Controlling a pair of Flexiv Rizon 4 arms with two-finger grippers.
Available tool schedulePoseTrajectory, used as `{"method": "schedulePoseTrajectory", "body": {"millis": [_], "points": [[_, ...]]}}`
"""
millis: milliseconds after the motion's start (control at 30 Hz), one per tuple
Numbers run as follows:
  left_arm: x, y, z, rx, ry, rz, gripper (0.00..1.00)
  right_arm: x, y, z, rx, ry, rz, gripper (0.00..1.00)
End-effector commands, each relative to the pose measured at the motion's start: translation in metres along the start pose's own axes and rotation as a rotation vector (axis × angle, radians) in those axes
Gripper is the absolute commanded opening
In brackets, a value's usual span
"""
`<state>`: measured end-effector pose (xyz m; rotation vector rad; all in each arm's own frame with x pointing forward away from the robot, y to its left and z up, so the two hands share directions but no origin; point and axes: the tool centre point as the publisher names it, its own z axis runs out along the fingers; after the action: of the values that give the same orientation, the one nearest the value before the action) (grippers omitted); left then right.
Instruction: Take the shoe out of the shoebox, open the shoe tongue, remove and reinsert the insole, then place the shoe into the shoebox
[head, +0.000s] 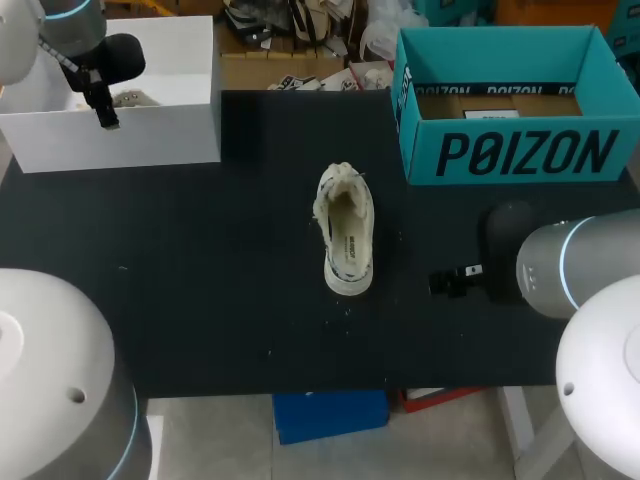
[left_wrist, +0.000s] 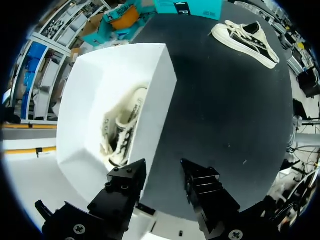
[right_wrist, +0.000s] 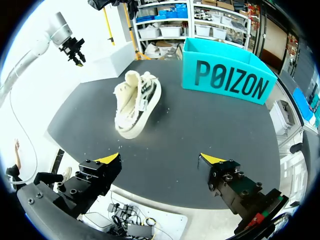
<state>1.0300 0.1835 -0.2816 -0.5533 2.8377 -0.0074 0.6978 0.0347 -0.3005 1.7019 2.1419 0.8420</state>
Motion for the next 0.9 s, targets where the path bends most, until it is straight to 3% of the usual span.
{"method": "schedulePoseTrajectory", "body": {"millis": [33, 233, 533, 900], "points": [[-0.020, 0.009, 0.013, 0.004, 0.032, -0.011, 0.43, 0.001, -0.001, 0.001, -0.004, -0.001, 0.001, 1.00], [-0.035, 0.026, 0.034, 0.000, 0.074, -0.043, 0.43, 0.001, -0.001, 0.001, -0.004, -0.001, 0.001, 1.00], [-0.039, 0.036, 0.058, 0.006, 0.136, -0.045, 0.44, 0.001, -0.001, 0.001, -0.004, -0.001, 0.001, 1.00], [-0.022, 0.014, 0.019, 0.039, 0.091, 0.067, 0.42, 0.001, -0.001, 0.001, -0.004, -0.001, 0.001, 1.00]]}}
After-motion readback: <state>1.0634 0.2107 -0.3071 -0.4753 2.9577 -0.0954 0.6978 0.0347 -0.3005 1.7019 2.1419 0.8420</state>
